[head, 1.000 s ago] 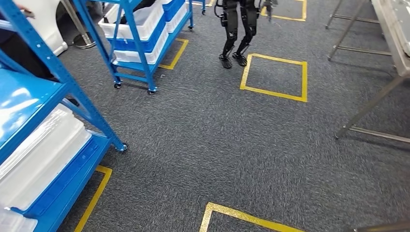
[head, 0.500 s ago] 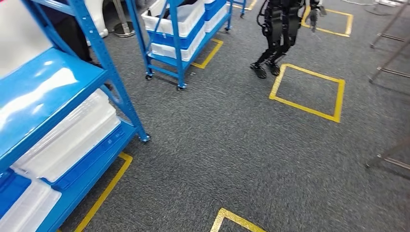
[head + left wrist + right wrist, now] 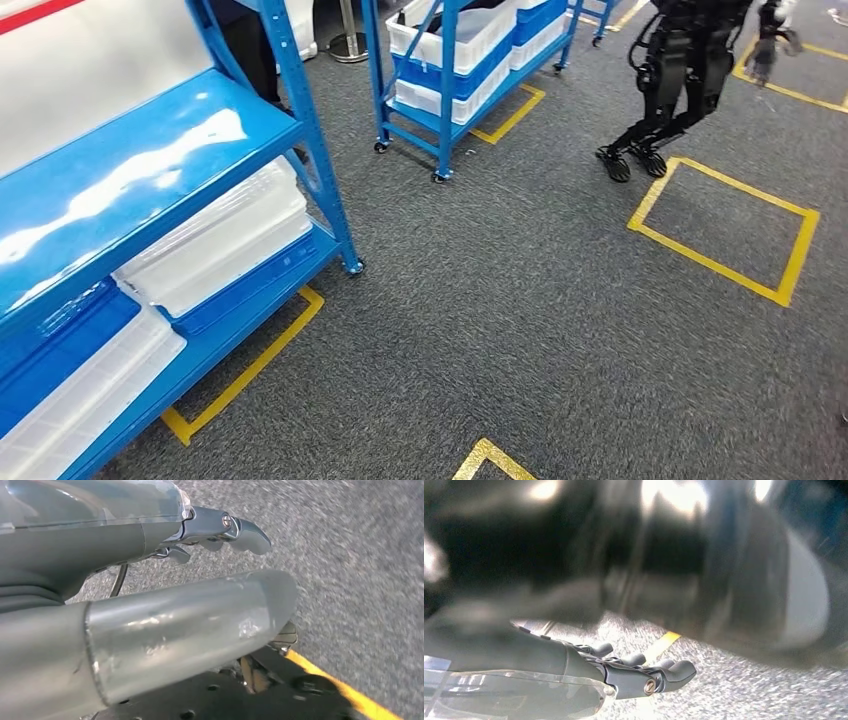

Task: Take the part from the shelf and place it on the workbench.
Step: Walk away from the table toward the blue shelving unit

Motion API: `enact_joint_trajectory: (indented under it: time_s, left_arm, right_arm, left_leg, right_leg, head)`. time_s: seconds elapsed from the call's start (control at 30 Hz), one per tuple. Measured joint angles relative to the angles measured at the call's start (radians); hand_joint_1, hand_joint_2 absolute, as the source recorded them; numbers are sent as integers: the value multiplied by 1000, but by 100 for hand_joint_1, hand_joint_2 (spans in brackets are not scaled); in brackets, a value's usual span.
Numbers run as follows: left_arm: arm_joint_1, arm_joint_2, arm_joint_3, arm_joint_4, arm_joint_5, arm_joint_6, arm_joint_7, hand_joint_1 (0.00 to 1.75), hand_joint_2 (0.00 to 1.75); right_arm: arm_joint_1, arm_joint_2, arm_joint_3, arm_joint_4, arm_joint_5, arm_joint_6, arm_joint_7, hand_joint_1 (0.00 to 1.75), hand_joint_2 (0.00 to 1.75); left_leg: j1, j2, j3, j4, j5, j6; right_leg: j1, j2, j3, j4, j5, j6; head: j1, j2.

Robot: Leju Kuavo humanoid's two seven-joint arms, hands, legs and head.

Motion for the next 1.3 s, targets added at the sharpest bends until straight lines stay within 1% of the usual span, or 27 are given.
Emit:
enact_joint_trajectory:
  time_s: [0.07, 0.13, 0.17, 0.23, 0.27, 0.3, 0.33, 0.37, 0.4, 0.43, 0.47, 0.53, 0.6, 0.67, 0.7, 0.73, 0.8, 0.83, 0.87, 0.9, 0.93, 0.97, 1.03, 1.1, 1.17, 1.23, 1.3]
  left_arm:
    - [-4, 1, 0, 0, 0, 0, 0, 0, 0]
    - [-2, 1, 0, 0, 0, 0, 0, 0, 0]
    - [0, 1, 0, 0, 0, -1, 0, 0, 0]
    - [2, 1, 0, 0, 0, -2, 0, 0, 0]
    - [0, 1, 0, 0, 0, -2, 0, 0, 0]
    - [-2, 1, 0, 0, 0, -3, 0, 0, 0]
    - [-4, 1, 0, 0, 0, -3, 0, 0, 0]
    - [-4, 1, 0, 0, 0, -3, 0, 0, 0]
    - [-4, 1, 0, 0, -2, -3, 0, 0, 0]
    - [-3, 0, 0, 0, -3, -3, 0, 0, 0]
    - [-3, -1, 0, 0, -5, -3, 0, 0, 0]
    - [-5, -3, 0, 0, -7, -3, -1, 0, 0]
    - [-6, -5, 0, 0, -7, -3, -1, 0, 0]
    - [-2, -5, 0, 0, -7, -3, -2, 0, 0]
    - [0, -5, 0, 0, -8, -3, -2, 0, 0]
    - [0, -5, 0, 0, -7, -3, -2, 0, 0]
    - [-4, -5, 0, 0, -7, -3, -2, 0, 0]
    - [-6, -6, 0, 0, -6, -3, -2, 0, 0]
    - [-6, -7, 0, 0, -6, -3, -2, 0, 0]
    - [-5, -7, 0, 0, -6, -3, -2, 0, 0]
    - [-3, -8, 0, 0, -6, -3, -2, 0, 0]
    - [-1, -8, 0, 0, -6, -3, -2, 0, 0]
    - [-1, -8, 0, 0, -6, -3, -2, 0, 0]
    - [-3, -8, 0, 0, -6, -2, -2, 0, 0]
    - [-2, -8, 0, 0, -6, 0, -2, 0, 0]
    - [0, -9, 0, 0, -6, 1, -2, 0, 0]
    - [-2, -10, 0, 0, -6, 1, -2, 0, 0]
  right_arm:
    - [0, 1, 0, 0, 0, 0, 0, 0, 0]
    - [-3, 1, 0, 0, 0, 0, -1, 0, 0]
    - [-5, 1, 0, 0, 0, 0, -1, 0, 0]
    - [-7, 1, 0, 0, 0, 0, -1, 0, 0]
    - [-7, 1, 0, 0, 0, 0, -2, 0, 0]
    - [-6, 0, -1, 0, 0, 0, -3, 0, 0]
    - [-6, 0, -1, 0, 0, 1, -4, 0, 0]
    - [-7, 0, -1, 0, 0, 1, -5, 0, 0]
    - [-8, 0, -1, 0, 0, 1, -6, 0, 0]
    - [-9, 0, -1, 0, 1, 1, -4, 0, 0]
    - [-10, 0, -1, 0, 2, 1, -3, 0, 0]
    - [-8, -1, -2, 0, 4, 0, 0, 0, 0]
    - [-7, -1, -3, 0, 5, 0, 1, 0, 0]
    - [-8, -1, -3, 0, 8, 0, 2, 0, 0]
    - [-7, -1, -3, 0, 9, 0, 2, 0, 0]
    - [-6, 0, -3, 0, 10, 0, 2, 0, 0]
    - [-2, 1, -4, 0, 12, -1, 2, 0, 0]
    - [0, 1, -4, 0, 12, -1, 3, 0, 0]
    - [2, 1, -4, 0, 12, -1, 4, 0, 0]
    - [3, 0, -4, 0, 12, -1, 6, 0, 0]
    - [3, 0, -5, 0, 12, -2, 7, 0, 0]
    - [4, 0, -5, 0, 12, -2, 8, 0, 0]
    - [4, -1, -6, 0, 12, -2, 9, 0, 0]
    - [2, 0, -6, 0, 13, -2, 9, 0, 0]
    - [-3, 1, -6, 0, 15, -1, 9, 0, 0]
    - [-6, 1, -6, 0, 15, -1, 9, 0, 0]
    - [-6, 0, -6, 0, 15, -1, 8, 0, 0]
  left_leg:
    - [-8, 26, 44, -83, 19, 11]
    - [-11, 10, 43, -91, 18, 23]
    - [-9, -1, 44, -94, 20, 28]
    - [-4, -21, 48, -102, 26, 41]
    - [-3, -32, 48, -103, 29, 46]
    - [-3, -43, 47, -103, 30, 50]
    - [-4, -56, 46, -103, 30, 51]
    - [-4, -70, 47, -103, 31, 52]
    - [-5, -84, 48, -102, 30, 52]
    - [-4, -100, 51, -101, 30, 51]
    - [-4, -115, 52, -100, 29, 50]
    - [-4, -145, 47, -94, 28, 43]
    - [-2, -170, 35, -90, 31, 28]
    - [3, -186, 26, -91, 35, 13]
    - [2, -170, 21, -83, 29, 8]
    - [1, -142, 9, -58, 12, 4]
    - [-1, -75, -43, 52, -50, -2]
    - [0, -59, -76, 120, -81, -5]
    - [2, -52, -99, 169, -97, -8]
    - [3, -48, -104, 185, -94, -10]
    - [4, -44, -88, 159, -72, -10]
    - [4, -35, -53, 98, -37, -8]
    - [-1, 3, 21, -37, 12, 2]
    - [-9, 19, 47, -88, 21, 15]
    - [-10, -2, 46, -93, 24, 27]
    - [-4, -22, 50, -104, 30, 39]
    - [-1, -42, 52, -109, 35, 47]
  right_leg:
    - [5, -21, 6, 2, -7, 10]
    - [6, -40, 12, 1, -10, 20]
    - [4, -34, 15, 4, -15, 26]
    - [-2, 18, -1, 49, -48, 36]
    - [-5, 53, -27, 104, -79, 40]
    - [-5, 75, -63, 174, -112, 42]
    - [-6, 84, -98, 242, -137, 43]
    - [-5, 87, -122, 286, -144, 44]
    - [-5, 88, -128, 293, -130, 44]
    - [-6, 92, -114, 257, -96, 43]
    - [-7, 104, -87, 192, -52, 40]
    - [-12, 165, -38, 67, 3, 33]
    - [-11, 201, -25, 24, 7, 25]
    - [-9, 177, -23, 16, 11, 15]
    - [-11, 163, -19, 10, 14, 8]
    - [-12, 146, -16, 5, 16, 1]
    - [-10, 110, -13, 0, 16, -8]
    - [-8, 90, -13, 0, 15, -11]
    - [-5, 72, -13, 0, 13, -12]
    - [-4, 56, -12, 1, 10, -12]
    - [-3, 41, -9, 1, 8, -11]
    - [-3, 28, -5, 2, 4, -9]
    - [1, 6, 4, 3, -4, -2]
    - [5, -11, 10, 3, -9, 8]
    - [5, -24, 16, 2, -13, 18]
    - [1, 8, 10, 27, -35, 29]
    - [-3, 64, -39, 131, -92, 38]
  head:
    - [1, 0]
    - [1, 0]
    - [1, 0]
    - [1, 0]
    - [1, 0]
    - [1, 0]
    - [1, 0]
    - [1, 0]
    - [1, 0]
    - [1, 0]
    - [1, 0]
    - [1, 0]
    - [1, 0]
    - [1, 0]
    - [0, 0]
    - [-1, 0]
    - [-2, 0]
    - [-2, 0]
    - [-2, 0]
    - [-2, 0]
    - [-2, 0]
    - [-2, 0]
    - [-2, 0]
    - [-2, 0]
    - [-2, 0]
    - [-2, 0]
    - [-1, 0]
